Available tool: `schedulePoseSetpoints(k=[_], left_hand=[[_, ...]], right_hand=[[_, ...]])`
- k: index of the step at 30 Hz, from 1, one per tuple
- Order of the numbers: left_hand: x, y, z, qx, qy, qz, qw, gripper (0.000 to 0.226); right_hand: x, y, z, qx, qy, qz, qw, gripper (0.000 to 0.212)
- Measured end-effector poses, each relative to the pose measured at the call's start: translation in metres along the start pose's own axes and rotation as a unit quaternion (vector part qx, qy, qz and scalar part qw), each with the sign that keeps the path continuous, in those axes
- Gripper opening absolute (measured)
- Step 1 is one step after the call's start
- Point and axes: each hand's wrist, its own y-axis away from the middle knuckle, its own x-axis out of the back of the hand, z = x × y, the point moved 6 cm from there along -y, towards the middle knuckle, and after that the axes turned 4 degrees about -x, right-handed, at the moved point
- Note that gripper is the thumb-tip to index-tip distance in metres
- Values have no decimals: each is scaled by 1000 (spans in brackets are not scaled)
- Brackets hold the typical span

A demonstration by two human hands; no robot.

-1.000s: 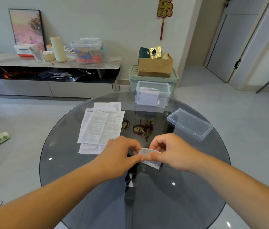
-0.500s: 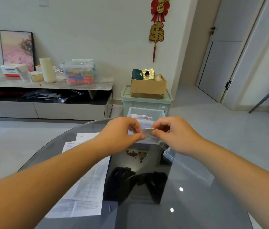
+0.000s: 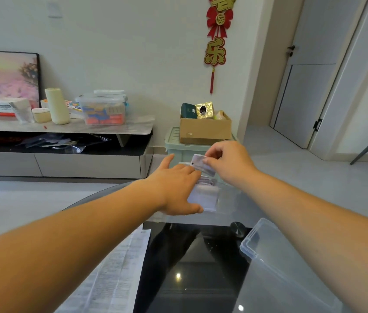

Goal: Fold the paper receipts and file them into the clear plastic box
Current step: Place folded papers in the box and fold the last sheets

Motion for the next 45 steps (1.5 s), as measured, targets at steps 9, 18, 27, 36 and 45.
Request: schedulePoseSetpoints(k=[9, 18, 27, 36, 45], left_hand=[[-1, -7, 3, -34, -10, -25, 999, 73], [-7, -9, 3, -31, 5, -23, 999, 71], [-7, -10, 2, -14, 33, -12, 999, 64], [-6, -12, 3, -19, 40, -35, 998, 69], [-7, -9, 2, -19, 63, -30, 997, 69]], right_hand=[[-12, -1, 5, 10, 15, -19, 1000, 7], [-11, 2, 5, 30, 42, -8, 999, 13], [-10, 3, 5, 26, 47, 4, 999, 12], [-14, 3, 6, 17, 48, -16, 999, 8], [-13, 4, 1, 32, 64, -22, 997, 8]])
